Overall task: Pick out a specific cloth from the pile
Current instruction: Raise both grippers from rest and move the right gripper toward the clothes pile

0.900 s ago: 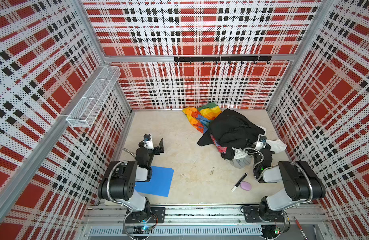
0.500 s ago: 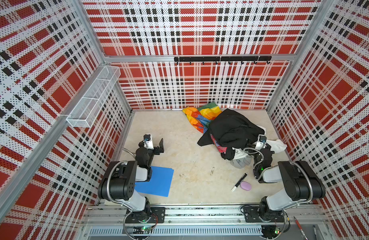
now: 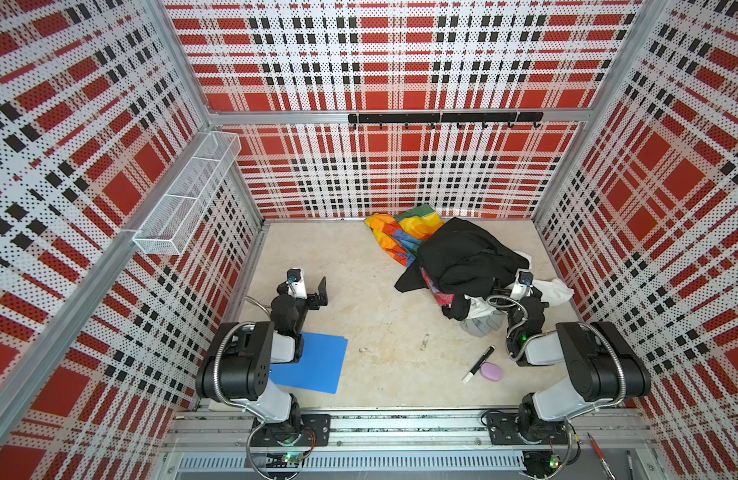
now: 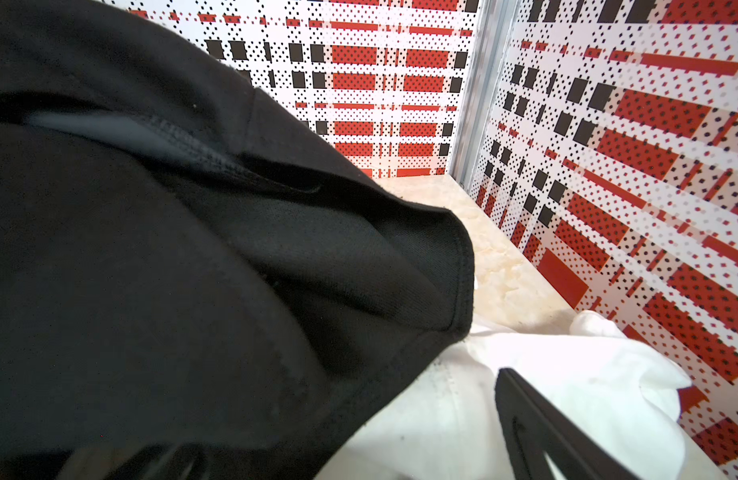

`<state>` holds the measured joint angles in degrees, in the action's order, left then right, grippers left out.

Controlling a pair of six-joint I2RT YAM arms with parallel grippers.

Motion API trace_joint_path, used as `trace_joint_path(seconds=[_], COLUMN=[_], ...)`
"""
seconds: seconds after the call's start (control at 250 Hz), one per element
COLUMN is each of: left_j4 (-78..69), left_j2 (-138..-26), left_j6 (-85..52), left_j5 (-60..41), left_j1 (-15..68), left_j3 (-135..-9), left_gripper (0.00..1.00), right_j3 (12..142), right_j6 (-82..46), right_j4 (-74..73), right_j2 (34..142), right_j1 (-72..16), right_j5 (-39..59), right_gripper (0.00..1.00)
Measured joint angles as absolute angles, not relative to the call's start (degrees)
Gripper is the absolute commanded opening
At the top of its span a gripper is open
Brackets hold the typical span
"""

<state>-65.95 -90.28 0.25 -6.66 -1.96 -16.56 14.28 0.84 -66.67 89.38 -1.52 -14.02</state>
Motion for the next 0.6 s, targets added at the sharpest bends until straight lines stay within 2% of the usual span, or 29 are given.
trace_joint_path(seconds=[0.356,0.46,0.604], left_j4=[-66.7,-64.2,-52.6], left_j2=[-90.1,-86.6,-74.2], left_j6=[0.1,0.3,1.1], left_j5=[-6.5,-5.3,-1.0], left_j1=[-2.0,-1.2,3.7], left_j3=[-16.1,-15.2,-17.8], left_gripper=[0.99,0.99,0.99], right_j3=[13.8,10.8,8.7], right_j6=[0.7,0.6,1.2], right_j4=[-68.1,-71.9,-65.2], right_j2=[89.4,88.4,75.2], right_j1=[-1.5,-1.5,-4.2], right_j5=[-14.4,-14.8,-17.6], right_gripper=[1.0,1.0,1.0])
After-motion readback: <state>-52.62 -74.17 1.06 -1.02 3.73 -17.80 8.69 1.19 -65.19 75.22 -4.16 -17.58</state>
